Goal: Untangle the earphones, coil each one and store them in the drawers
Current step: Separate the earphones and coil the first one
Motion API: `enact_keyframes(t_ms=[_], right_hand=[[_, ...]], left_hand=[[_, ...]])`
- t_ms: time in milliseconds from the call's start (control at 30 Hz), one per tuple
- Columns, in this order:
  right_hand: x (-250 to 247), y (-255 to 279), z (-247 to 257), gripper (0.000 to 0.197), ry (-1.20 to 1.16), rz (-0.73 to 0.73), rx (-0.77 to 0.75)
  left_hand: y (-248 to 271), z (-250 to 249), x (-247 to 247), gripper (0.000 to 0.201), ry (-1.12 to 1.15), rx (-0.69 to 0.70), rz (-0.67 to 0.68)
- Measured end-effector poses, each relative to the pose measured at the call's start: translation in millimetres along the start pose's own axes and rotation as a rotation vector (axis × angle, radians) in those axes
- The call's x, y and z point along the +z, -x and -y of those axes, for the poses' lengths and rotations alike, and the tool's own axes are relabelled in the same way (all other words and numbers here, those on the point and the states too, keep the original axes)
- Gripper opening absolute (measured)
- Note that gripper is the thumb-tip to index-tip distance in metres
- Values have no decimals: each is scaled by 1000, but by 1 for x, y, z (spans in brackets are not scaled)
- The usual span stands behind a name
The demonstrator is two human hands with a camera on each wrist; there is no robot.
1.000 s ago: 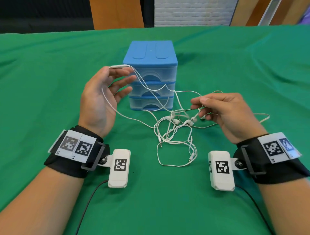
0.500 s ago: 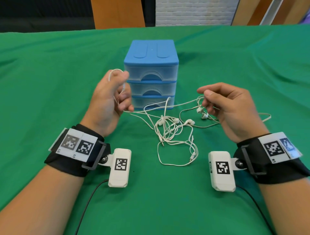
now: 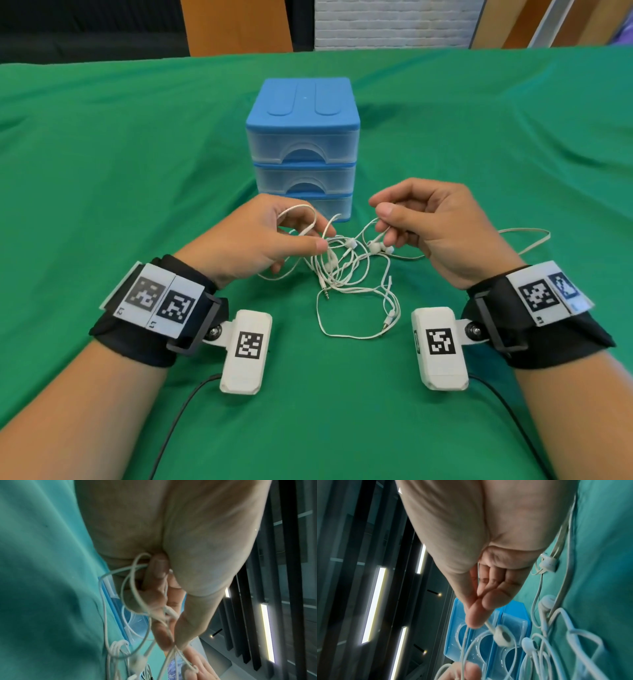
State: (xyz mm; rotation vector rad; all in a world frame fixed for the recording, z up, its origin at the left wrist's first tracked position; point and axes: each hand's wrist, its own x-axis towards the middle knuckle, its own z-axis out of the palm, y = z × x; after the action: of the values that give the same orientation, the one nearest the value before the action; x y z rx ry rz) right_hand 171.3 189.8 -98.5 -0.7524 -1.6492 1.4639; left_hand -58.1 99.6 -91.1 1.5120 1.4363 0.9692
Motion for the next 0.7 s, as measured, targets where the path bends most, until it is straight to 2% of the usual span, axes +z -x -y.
enact_keyframes(t_ms=[67, 167, 300, 367, 433, 500, 567, 633, 700], right_hand=[[1, 1, 0, 11, 27, 50, 38], [3, 2, 0, 17, 109, 109, 66], [6, 4, 1, 36, 189, 234, 31], [10, 5, 2, 35, 248, 290, -4], [14, 4, 3, 28, 269, 239, -65], [15, 3, 3, 39, 204, 177, -98], [15, 2, 3, 53, 205, 225, -100], [17, 2, 3, 42, 347, 284, -130], [14, -1, 0, 20, 429, 203, -157]], left_hand=[[1, -3, 2, 11, 34, 40, -8], [1, -7, 5, 22, 68, 98, -58], [-1, -9, 10, 31, 59, 139, -64], [-1, -8, 13, 35, 70, 154, -78], [-1, -8, 13, 33, 81, 149, -89], [-2, -7, 13, 32, 84, 139, -93], [-2, -7, 14, 36, 84, 136, -87], [-1, -7, 14, 36, 84, 148, -81], [-1, -6, 12, 27, 96, 161, -81]])
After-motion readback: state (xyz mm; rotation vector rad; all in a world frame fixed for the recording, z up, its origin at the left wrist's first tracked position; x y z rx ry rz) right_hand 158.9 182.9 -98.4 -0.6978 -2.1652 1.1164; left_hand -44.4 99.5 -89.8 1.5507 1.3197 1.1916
